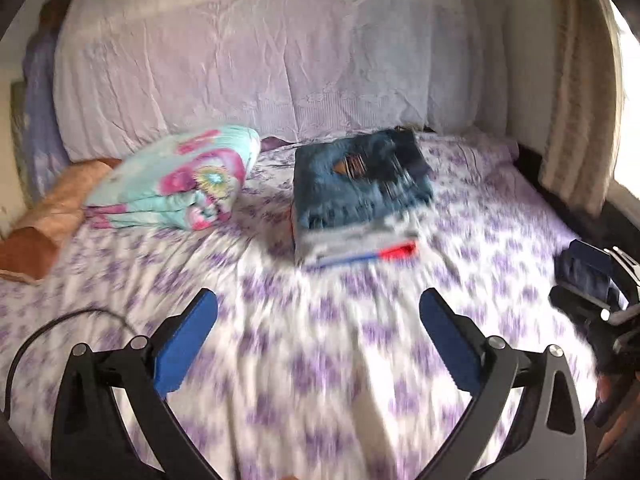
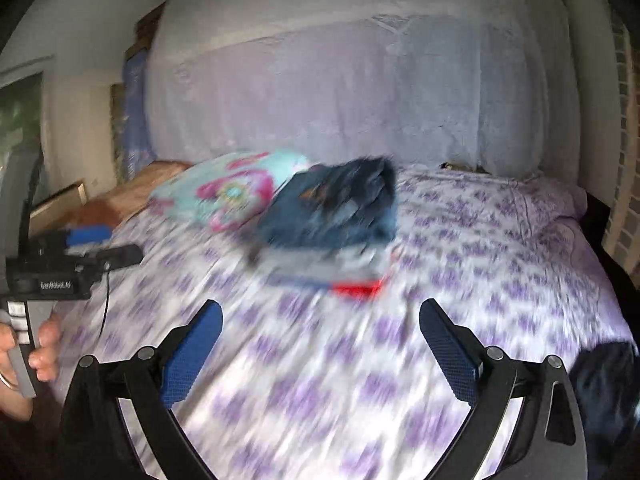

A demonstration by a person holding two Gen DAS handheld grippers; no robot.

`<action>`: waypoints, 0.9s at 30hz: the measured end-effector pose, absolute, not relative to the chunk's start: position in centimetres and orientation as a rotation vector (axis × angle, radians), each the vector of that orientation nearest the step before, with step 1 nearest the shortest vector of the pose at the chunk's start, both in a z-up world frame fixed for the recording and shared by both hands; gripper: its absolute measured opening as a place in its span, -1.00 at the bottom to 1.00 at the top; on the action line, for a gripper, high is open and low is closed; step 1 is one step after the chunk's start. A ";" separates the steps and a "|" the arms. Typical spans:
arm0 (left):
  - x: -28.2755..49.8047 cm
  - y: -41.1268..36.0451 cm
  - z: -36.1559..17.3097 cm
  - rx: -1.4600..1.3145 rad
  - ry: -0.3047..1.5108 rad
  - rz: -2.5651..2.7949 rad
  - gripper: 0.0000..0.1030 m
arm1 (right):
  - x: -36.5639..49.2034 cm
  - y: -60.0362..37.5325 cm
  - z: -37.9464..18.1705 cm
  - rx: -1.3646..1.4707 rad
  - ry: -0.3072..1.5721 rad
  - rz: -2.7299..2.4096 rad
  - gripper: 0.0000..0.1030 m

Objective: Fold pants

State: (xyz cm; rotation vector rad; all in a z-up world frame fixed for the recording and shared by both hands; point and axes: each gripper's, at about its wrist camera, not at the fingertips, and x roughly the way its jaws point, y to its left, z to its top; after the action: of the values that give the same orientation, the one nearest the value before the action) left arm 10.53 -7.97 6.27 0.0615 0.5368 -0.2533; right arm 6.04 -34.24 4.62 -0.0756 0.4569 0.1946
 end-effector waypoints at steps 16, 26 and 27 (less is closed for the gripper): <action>1.2 -6.4 2.7 0.055 0.548 -0.132 0.90 | -4.0 -36.5 -0.5 0.016 0.392 0.049 0.93; -0.2 -5.7 3.5 0.037 0.532 -0.131 0.90 | -5.4 -36.2 0.1 -0.020 0.358 0.030 0.93; -0.4 -5.7 3.5 0.036 0.516 -0.135 0.90 | -5.4 -36.2 0.0 -0.019 0.360 0.029 0.93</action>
State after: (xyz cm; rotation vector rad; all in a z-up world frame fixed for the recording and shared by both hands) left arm -0.38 -5.72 3.53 0.0360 0.5164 -0.1352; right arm -5.35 -36.22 0.03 -0.0192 0.3600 0.0286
